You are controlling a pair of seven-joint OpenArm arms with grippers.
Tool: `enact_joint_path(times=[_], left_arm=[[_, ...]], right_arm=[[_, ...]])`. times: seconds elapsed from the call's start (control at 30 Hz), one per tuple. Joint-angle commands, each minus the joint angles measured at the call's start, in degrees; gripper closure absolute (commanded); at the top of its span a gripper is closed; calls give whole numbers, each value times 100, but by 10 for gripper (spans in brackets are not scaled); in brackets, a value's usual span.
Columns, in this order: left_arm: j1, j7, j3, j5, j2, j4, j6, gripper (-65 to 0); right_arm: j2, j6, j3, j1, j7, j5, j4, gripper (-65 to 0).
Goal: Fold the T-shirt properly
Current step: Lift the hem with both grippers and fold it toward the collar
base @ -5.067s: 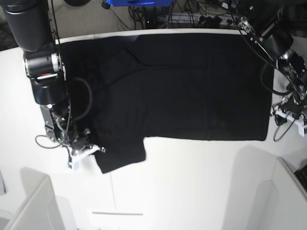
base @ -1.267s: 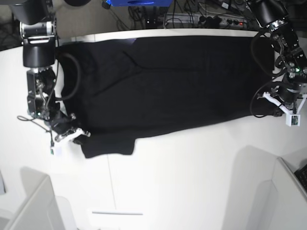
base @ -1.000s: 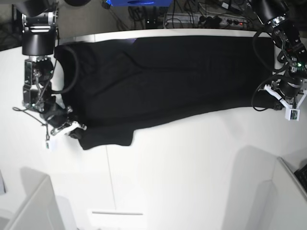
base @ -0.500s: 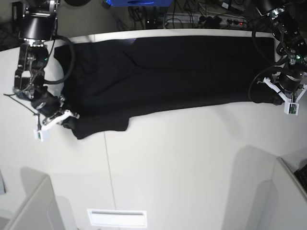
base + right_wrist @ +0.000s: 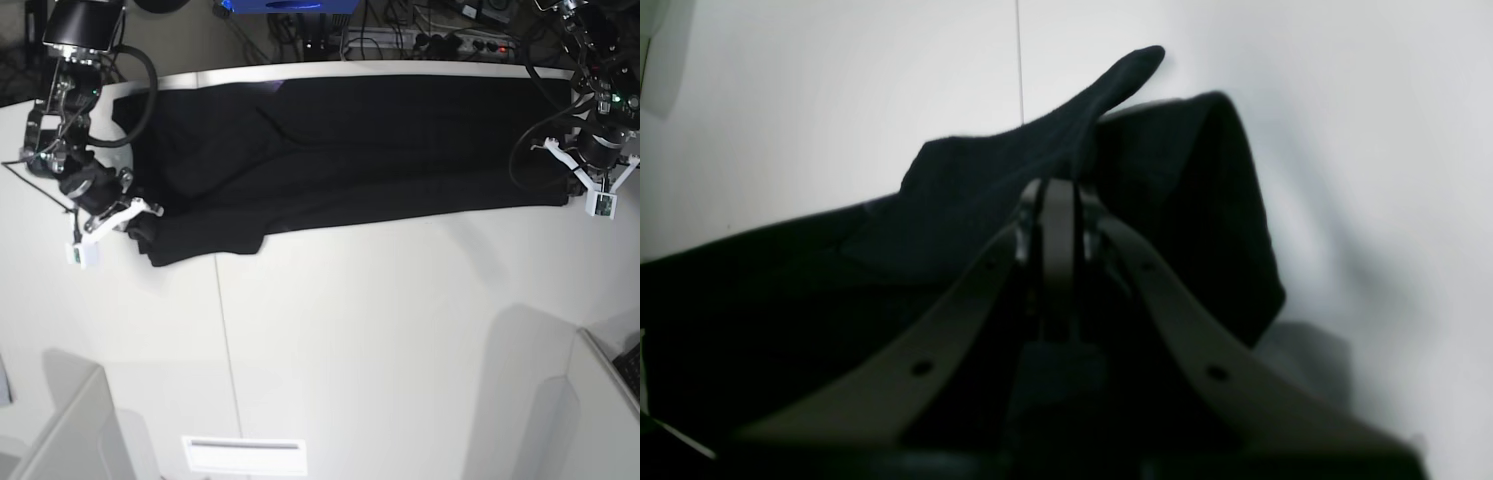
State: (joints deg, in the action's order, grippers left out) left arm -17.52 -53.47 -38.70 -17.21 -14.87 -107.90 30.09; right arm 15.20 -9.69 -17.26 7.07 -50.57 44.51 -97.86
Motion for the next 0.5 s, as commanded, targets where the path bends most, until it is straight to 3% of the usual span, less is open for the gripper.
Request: enact_joint_path(times=[0.0, 0.17, 0.47], left_arm=[[-20, 95, -38, -41, -91, -107, 29, 0], [-143, 95, -91, -41, -91, -116, 363, 0], [-406, 86, -372, -41, 50, -415, 363, 0]], right_arm=[[75, -28, -46, 1, 112, 54, -178, 0], [75, -28, -46, 317, 112, 63, -530, 0], [-21, -28, -63, 721, -38, 63, -1058, 0]])
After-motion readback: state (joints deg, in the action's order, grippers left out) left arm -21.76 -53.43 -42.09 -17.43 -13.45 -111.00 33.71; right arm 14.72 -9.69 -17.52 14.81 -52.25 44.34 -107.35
